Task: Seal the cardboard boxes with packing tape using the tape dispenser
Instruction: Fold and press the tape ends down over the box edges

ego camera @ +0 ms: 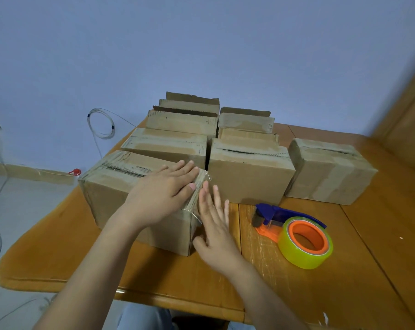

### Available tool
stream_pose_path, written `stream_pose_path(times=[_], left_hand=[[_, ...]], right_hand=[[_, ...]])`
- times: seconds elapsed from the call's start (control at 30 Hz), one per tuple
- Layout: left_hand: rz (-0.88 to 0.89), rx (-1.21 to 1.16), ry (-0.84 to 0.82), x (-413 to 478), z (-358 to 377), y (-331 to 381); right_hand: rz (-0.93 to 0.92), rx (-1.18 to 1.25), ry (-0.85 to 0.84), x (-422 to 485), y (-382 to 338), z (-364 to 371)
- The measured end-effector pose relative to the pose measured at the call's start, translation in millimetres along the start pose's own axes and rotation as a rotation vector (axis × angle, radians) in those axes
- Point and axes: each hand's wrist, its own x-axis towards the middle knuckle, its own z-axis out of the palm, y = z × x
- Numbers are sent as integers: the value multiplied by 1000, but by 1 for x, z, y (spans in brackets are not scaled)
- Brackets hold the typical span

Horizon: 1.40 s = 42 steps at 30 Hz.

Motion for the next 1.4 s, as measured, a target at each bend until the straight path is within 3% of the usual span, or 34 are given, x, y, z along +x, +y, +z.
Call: stream_pose_path(times=[0.17, 0.27, 0.6, 1.13, 1.4], left_hand=[[-33, -19, 8, 0, 0, 0], [-42, -25, 1, 0, -1, 0], [-33, -54, 26, -1, -1, 0], [-34, -34, 40, -1, -1, 1], [-60, -20, 59, -1, 0, 3]], right_hand=[[-56, 60, 431, -6, 11, 1], [-3, 119, 540, -4, 15, -1], [223, 396, 510, 51, 14, -13], [224, 582, 564, 56, 27, -11], [142, 465, 681, 51, 13, -4]])
